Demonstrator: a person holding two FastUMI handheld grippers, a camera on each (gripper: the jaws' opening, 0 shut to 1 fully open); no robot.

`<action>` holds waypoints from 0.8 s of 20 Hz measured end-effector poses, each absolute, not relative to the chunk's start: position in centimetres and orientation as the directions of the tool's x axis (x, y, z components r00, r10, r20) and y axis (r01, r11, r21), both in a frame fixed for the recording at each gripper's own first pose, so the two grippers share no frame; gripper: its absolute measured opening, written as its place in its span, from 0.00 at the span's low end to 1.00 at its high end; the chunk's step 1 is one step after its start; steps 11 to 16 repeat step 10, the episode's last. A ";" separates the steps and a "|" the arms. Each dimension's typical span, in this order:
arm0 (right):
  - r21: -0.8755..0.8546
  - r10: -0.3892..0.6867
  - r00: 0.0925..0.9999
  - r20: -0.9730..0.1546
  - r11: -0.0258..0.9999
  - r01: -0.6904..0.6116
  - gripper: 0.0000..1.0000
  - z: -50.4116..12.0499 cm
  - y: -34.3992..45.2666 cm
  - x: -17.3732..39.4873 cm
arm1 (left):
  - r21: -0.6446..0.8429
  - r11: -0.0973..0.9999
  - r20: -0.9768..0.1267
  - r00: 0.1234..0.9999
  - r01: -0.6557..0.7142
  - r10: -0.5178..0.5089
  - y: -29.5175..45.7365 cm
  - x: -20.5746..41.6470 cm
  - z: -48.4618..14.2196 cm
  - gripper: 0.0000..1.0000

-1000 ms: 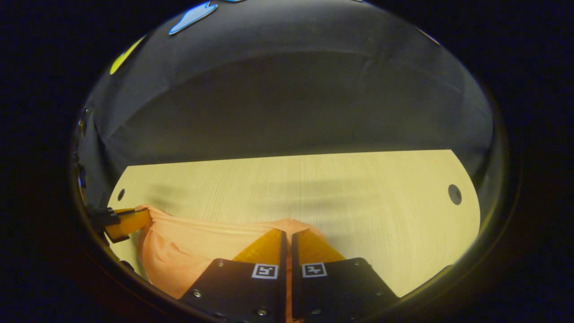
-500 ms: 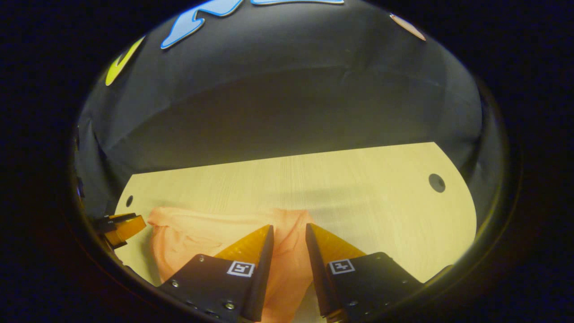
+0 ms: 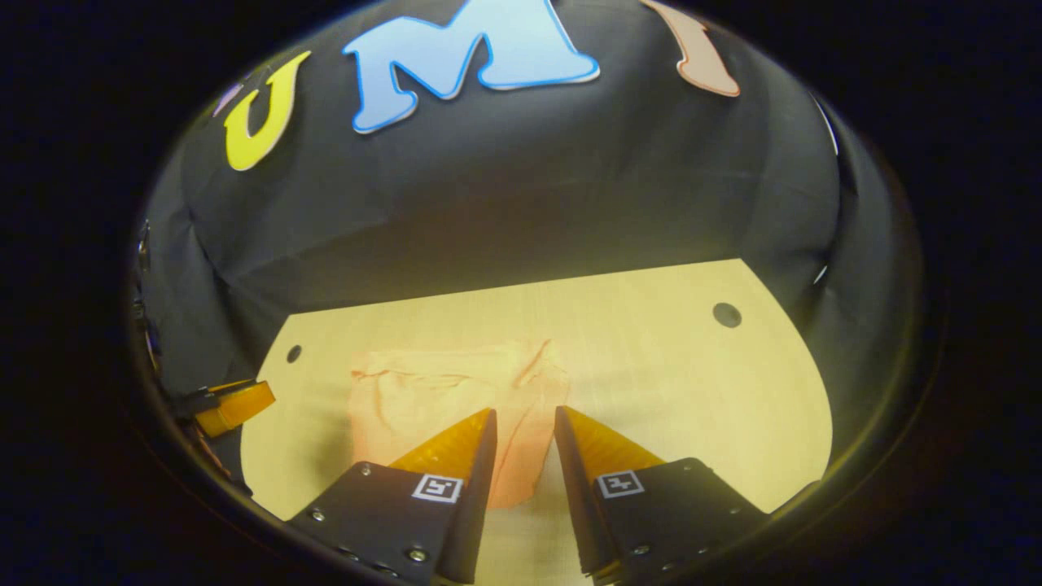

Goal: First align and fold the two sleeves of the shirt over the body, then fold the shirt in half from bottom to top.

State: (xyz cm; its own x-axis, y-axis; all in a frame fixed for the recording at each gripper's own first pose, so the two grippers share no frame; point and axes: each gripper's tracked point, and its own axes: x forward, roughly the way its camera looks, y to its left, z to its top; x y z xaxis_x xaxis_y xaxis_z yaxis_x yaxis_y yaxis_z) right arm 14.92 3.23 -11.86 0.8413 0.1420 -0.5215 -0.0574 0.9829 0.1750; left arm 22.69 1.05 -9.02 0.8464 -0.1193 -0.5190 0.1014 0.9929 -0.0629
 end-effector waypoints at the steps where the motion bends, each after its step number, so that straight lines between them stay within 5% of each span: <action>1: 0.177 0.148 0.849 -0.507 0.982 -0.065 0.46 -10.5 3.3 13.5 | -0.061 0.993 -0.503 0.856 0.102 -0.119 0.9 20.9 -7.6 0.51; 5: 0.186 0.184 0.879 -0.441 0.976 -0.111 0.46 -6.9 3.7 7.1 | -0.046 0.993 -0.441 0.890 0.106 -0.116 0.5 13.0 -2.6 0.44; 10: 0.178 0.233 0.913 -0.334 0.967 -0.182 0.45 -3.7 5.1 0.3 | -0.049 0.991 -0.379 0.916 0.122 -0.131 0.2 4.4 1.1 0.47; 16: 0.178 0.233 0.913 -0.334 0.967 -0.182 0.45 -3.7 5.1 0.3 | -0.049 0.991 -0.379 0.916 0.122 -0.131 0.2 4.4 1.1 0.47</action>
